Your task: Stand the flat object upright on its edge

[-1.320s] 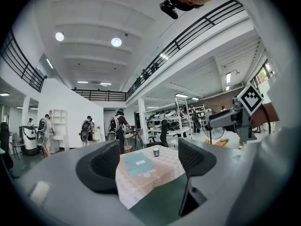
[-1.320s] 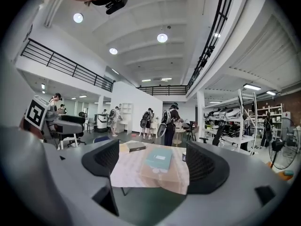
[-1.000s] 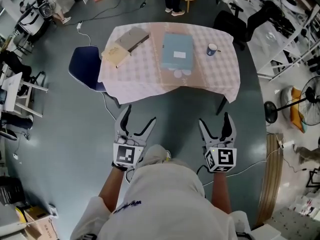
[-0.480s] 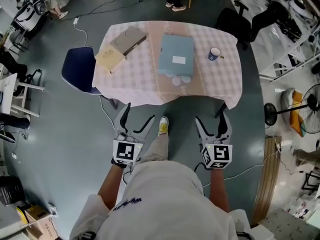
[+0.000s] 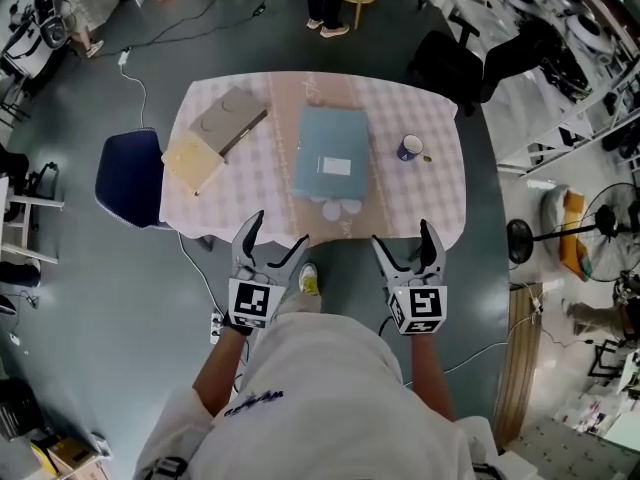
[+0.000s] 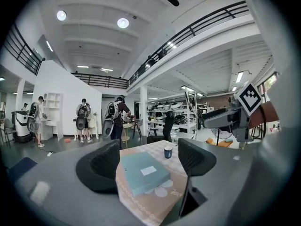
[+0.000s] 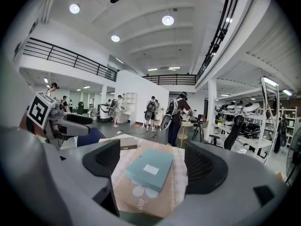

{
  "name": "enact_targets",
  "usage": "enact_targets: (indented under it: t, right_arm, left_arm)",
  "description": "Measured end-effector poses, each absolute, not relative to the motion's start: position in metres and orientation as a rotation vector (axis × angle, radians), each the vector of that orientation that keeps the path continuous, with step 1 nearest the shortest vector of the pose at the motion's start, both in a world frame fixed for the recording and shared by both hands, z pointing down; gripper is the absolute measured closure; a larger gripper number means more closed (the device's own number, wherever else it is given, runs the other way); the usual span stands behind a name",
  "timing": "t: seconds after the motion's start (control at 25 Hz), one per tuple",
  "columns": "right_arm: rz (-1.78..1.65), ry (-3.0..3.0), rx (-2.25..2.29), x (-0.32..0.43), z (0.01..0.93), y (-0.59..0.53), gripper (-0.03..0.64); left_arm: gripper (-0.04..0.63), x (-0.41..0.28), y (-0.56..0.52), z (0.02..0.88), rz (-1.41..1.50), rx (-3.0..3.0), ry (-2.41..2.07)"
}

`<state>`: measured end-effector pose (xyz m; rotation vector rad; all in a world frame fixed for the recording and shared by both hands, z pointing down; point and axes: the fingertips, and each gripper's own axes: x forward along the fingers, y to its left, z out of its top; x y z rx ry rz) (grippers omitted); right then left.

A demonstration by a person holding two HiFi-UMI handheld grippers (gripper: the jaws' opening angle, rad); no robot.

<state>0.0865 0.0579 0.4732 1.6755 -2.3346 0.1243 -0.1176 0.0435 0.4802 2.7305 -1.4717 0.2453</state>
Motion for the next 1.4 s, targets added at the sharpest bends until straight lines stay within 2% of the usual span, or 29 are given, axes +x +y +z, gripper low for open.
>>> enact_targets:
  t: [0.28,0.72,1.16,1.4]
  right_arm:
    - [0.163,-2.287,1.647,0.092,0.495,-0.001,0.196]
    - [0.322,-2.209,1.492,0.100,0.590,-0.034,0.199]
    - [0.578,-2.150,1.504,0.115,0.659,-0.070,0.227]
    - [0.604,-2.115,1.437,0.112,0.709,-0.085,0.249]
  left_arm:
    - [0.207,-0.106,-0.019,0.499,0.312,2.730,-1.396]
    - [0.207,-0.103,-0.064,0.578,0.454,2.609,-1.395]
    - [0.207,-0.107,-0.092,0.662,0.555,2.481,-1.350]
    - [0.207,-0.100,-0.106,0.715,0.633,2.464,-1.283]
